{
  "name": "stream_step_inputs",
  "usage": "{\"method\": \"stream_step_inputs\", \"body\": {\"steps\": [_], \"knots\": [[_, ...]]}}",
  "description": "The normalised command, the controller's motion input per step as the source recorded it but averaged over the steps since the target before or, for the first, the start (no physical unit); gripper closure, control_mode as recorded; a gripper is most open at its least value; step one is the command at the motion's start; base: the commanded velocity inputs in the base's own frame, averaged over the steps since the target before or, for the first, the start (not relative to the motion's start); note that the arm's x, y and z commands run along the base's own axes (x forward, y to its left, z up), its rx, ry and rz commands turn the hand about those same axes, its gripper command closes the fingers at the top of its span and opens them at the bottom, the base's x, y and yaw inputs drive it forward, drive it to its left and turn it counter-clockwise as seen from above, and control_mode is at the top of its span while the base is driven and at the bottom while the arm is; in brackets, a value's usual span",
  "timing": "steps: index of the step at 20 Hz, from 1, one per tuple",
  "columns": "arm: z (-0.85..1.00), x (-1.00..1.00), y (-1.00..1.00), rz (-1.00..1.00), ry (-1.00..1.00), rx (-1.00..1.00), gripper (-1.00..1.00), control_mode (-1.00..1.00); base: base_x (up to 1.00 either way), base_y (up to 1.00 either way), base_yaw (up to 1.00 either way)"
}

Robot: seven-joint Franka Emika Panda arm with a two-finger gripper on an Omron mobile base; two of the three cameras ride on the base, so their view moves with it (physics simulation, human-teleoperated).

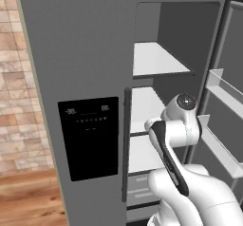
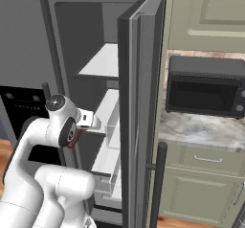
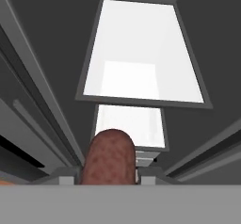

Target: Retrieve the sausage and cheese from the fridge and place them on the cutting board on the counter.

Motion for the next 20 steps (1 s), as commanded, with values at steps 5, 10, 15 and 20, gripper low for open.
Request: {"method": "stream_step_inputs", "body": {"steps": [5, 10, 15, 20], "knots": [[0.00, 0.00, 0.00, 0.00, 0.00, 0.00, 1.00, -1.00, 0.00, 0.00, 0.00], [0.00, 0.00, 0.00, 0.00, 0.00, 0.00, 1.00, -1.00, 0.00, 0.00, 0.00], [0.00, 0.00, 0.00, 0.00, 0.00, 0.00, 1.00, -1.00, 0.00, 0.00, 0.00], [0.00, 0.00, 0.00, 0.00, 0.00, 0.00, 1.00, 1.00, 0.00, 0.00, 0.00]]}}
